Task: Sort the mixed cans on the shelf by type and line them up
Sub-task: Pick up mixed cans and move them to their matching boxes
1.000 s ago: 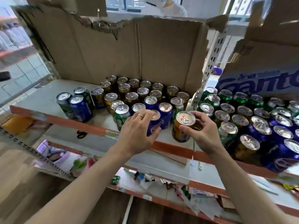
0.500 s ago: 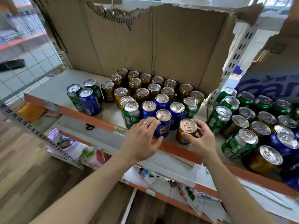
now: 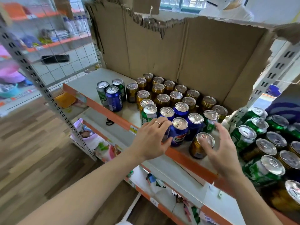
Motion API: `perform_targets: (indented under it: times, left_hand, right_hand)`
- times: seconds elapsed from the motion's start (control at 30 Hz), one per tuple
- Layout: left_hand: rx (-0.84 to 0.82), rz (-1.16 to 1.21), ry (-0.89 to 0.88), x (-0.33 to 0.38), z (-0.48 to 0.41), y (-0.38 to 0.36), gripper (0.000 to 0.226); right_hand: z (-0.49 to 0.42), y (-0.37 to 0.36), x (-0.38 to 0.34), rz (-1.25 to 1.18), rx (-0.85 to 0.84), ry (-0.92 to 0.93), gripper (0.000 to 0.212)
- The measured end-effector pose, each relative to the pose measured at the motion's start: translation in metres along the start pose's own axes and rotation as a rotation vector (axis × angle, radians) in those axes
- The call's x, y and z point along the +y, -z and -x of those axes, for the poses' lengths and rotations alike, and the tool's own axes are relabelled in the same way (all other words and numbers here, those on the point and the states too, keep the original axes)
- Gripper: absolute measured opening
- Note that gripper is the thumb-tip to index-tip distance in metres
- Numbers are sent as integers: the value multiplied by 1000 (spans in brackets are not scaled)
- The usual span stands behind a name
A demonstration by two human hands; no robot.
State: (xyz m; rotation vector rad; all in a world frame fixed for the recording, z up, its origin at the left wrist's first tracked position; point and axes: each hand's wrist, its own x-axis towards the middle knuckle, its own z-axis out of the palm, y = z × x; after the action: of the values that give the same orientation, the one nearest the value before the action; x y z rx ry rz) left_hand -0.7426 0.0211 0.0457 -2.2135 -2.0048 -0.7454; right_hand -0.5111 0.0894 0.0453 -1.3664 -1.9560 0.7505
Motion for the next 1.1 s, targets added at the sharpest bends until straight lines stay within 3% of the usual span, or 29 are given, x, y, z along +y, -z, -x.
perform_targets:
  times: [0.2,0.53,0.9,1.1]
  left_hand:
    - [57,-55,32,-18,-7,20,47]
    - [100,-86,119,-107,-4,42,51]
    - [171,-120,165,-266,-10,79,50]
    - [72,-37,180,-345,-18,81,57]
  right_hand:
    - [-16,3,-51,165,-10,283,72]
    - [-56,-70,-111,278,-102,506,65]
    - [-105,-197,-189,397,-206,414,66]
    - [-128,-253,-212,445,-201,321,64]
